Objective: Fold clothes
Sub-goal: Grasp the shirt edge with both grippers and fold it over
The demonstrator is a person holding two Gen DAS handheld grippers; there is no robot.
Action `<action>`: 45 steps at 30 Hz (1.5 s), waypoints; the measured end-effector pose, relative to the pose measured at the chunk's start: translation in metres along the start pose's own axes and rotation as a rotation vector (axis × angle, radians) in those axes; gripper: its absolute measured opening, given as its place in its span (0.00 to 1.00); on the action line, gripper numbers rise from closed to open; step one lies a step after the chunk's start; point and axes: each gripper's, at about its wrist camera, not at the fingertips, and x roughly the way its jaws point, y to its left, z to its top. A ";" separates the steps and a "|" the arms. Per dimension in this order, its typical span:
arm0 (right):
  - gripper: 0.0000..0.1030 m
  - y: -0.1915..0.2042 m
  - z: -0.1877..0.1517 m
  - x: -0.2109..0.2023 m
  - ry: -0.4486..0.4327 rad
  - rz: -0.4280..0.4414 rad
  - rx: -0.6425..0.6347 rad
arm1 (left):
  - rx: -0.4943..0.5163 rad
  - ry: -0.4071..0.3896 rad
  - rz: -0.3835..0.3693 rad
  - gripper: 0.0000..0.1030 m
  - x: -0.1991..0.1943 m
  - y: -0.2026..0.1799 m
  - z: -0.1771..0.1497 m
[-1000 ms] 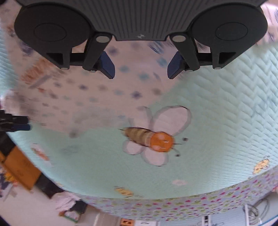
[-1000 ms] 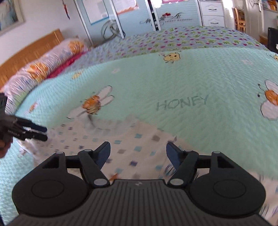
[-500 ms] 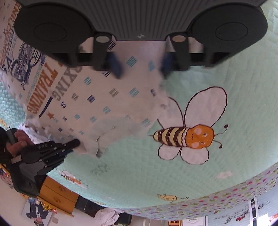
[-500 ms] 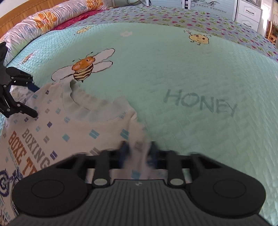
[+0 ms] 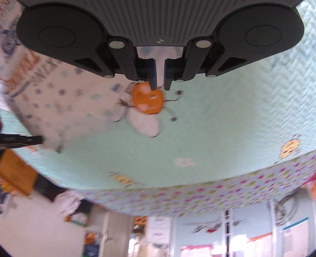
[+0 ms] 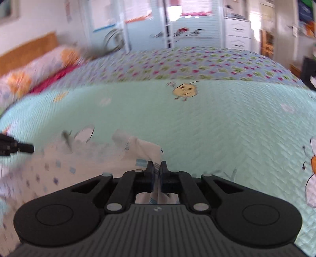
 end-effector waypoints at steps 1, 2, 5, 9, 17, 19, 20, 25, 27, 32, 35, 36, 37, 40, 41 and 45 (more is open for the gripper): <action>0.31 -0.002 -0.003 0.003 0.016 -0.018 0.032 | -0.020 0.013 -0.003 0.08 -0.001 0.003 -0.003; 0.36 -0.001 -0.009 -0.003 0.009 -0.040 0.040 | -0.046 0.003 -0.035 0.08 -0.009 0.007 -0.011; 0.40 0.003 -0.035 -0.037 -0.061 -0.092 0.052 | -0.136 -0.067 -0.112 0.25 -0.056 0.017 -0.048; 0.75 -0.005 -0.091 -0.118 -0.158 -0.002 0.156 | -0.286 -0.106 -0.219 0.68 -0.114 0.018 -0.123; 0.75 0.020 -0.216 -0.196 -0.011 0.006 0.347 | -0.566 0.025 -0.397 0.68 -0.130 -0.038 -0.223; 0.75 0.028 -0.240 -0.210 0.015 -0.002 0.383 | -0.564 0.073 -0.439 0.68 -0.135 -0.056 -0.233; 0.75 0.031 -0.251 -0.219 0.016 -0.003 0.400 | -0.556 0.089 -0.442 0.68 -0.140 -0.063 -0.240; 0.75 0.037 -0.285 -0.252 0.014 0.061 0.527 | -0.656 0.126 -0.512 0.68 -0.160 -0.072 -0.284; 0.69 0.035 -0.295 -0.258 0.002 0.084 0.579 | -0.743 0.114 -0.569 0.68 -0.164 -0.073 -0.306; 0.10 0.026 -0.319 -0.253 0.010 0.147 0.773 | -0.828 0.068 -0.609 0.67 -0.171 -0.083 -0.325; 0.09 0.022 -0.332 -0.255 -0.017 0.187 0.865 | -0.865 0.098 -0.666 0.55 -0.170 -0.086 -0.332; 0.09 0.022 -0.334 -0.257 -0.023 0.191 0.874 | -0.880 0.105 -0.662 0.37 -0.170 -0.087 -0.336; 0.08 0.023 -0.334 -0.258 -0.026 0.191 0.875 | -0.897 0.114 -0.650 0.12 -0.168 -0.088 -0.340; 0.08 0.028 -0.334 -0.263 -0.034 0.174 0.860 | -0.947 0.107 -0.602 0.07 -0.169 -0.085 -0.351; 0.08 0.029 -0.333 -0.266 -0.038 0.165 0.856 | -0.944 0.085 -0.602 0.07 -0.176 -0.083 -0.352; 0.07 0.025 -0.334 -0.285 -0.054 0.130 0.840 | -0.885 0.024 -0.580 0.02 -0.199 -0.077 -0.345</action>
